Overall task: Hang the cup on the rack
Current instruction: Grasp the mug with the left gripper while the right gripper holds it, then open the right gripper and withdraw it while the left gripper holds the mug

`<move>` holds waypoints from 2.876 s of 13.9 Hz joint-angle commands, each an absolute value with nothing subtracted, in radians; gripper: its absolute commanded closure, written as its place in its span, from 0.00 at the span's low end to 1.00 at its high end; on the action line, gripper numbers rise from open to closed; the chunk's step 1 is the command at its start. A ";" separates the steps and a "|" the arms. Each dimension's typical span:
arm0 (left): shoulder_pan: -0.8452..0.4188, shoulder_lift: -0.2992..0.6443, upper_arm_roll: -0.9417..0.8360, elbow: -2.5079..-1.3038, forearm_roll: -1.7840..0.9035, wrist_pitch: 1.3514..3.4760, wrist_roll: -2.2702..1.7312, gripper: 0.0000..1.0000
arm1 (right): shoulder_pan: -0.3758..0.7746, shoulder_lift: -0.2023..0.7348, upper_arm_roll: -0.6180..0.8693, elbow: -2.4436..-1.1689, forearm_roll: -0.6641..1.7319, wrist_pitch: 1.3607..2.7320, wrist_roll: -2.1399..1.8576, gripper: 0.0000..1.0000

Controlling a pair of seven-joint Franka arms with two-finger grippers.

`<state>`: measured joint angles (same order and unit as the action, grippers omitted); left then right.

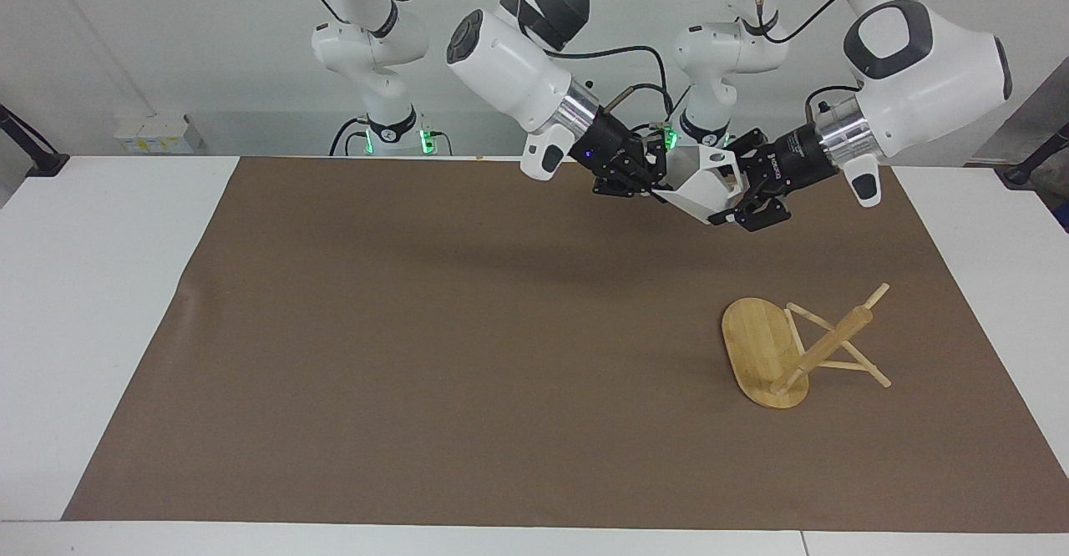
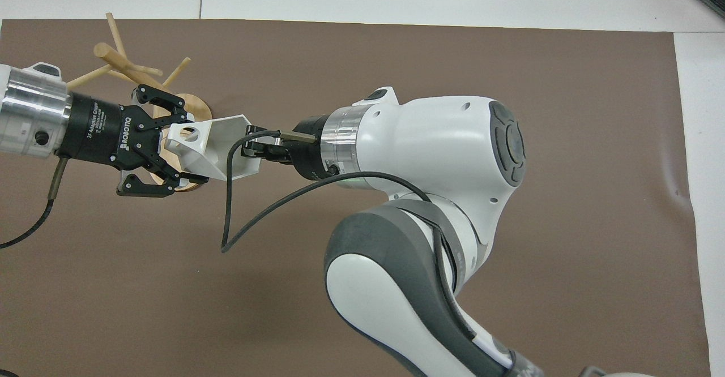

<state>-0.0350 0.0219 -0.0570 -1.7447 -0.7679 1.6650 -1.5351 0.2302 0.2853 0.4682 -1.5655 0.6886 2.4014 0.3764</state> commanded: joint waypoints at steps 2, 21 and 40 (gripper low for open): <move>-0.014 -0.020 -0.048 -1.782 -0.781 1.678 -1.532 1.00 | 0.222 0.295 0.476 -1.549 0.710 2.405 0.370 0.92; 0.015 -0.058 -0.048 -1.916 -0.772 2.020 -1.747 1.00 | 0.010 0.078 0.465 -1.732 0.698 2.237 0.364 0.00; -0.061 -0.052 -0.055 -2.091 -0.770 2.446 -2.141 1.00 | -0.307 -0.121 0.285 -1.707 -0.043 1.753 0.179 0.00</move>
